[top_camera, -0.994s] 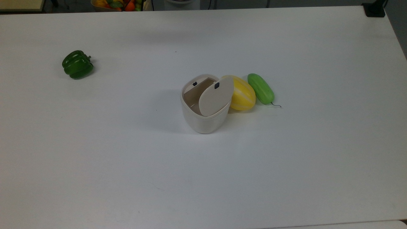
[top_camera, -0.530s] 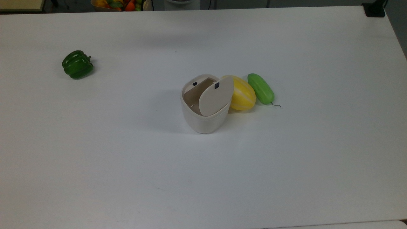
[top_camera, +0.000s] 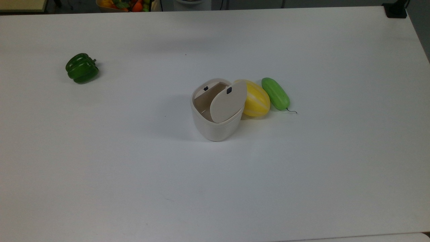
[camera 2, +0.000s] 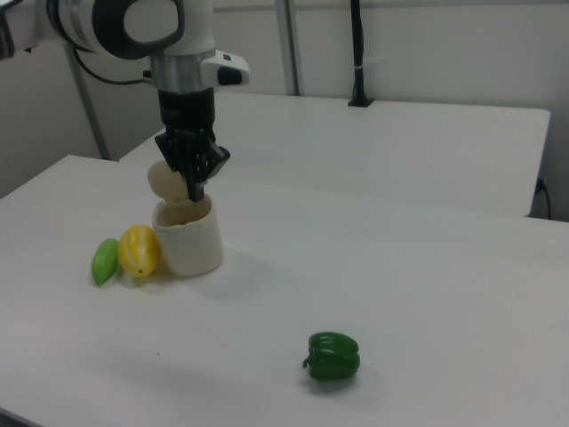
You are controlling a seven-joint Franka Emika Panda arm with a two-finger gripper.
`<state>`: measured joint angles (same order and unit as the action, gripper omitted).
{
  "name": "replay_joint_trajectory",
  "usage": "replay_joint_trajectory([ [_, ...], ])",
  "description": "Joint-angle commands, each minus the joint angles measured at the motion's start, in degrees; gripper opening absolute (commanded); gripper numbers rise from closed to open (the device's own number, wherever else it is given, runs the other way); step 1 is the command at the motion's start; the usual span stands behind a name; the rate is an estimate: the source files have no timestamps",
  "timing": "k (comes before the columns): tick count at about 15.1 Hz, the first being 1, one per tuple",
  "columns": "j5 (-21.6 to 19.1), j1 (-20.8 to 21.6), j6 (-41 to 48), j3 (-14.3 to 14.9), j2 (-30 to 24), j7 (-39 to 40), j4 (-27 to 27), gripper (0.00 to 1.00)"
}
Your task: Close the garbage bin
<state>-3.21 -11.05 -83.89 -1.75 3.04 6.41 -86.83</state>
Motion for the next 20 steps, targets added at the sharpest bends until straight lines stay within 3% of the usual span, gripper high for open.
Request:
replay_joint_trajectory([
  [1, -2.5, 2.16, -4.25, 0.52, -0.32, 2.55, -1.05, 0.0],
  [6, -3.81, 4.89, -13.04, 0.52, 2.84, 1.06, -0.79, 0.0],
  [14, -10.04, 8.76, -22.01, 0.25, 6.09, 2.02, 0.52, 0.0],
  [20, -10.41, 10.95, -26.67, -0.19, 9.87, 4.49, 1.32, 0.0],
])
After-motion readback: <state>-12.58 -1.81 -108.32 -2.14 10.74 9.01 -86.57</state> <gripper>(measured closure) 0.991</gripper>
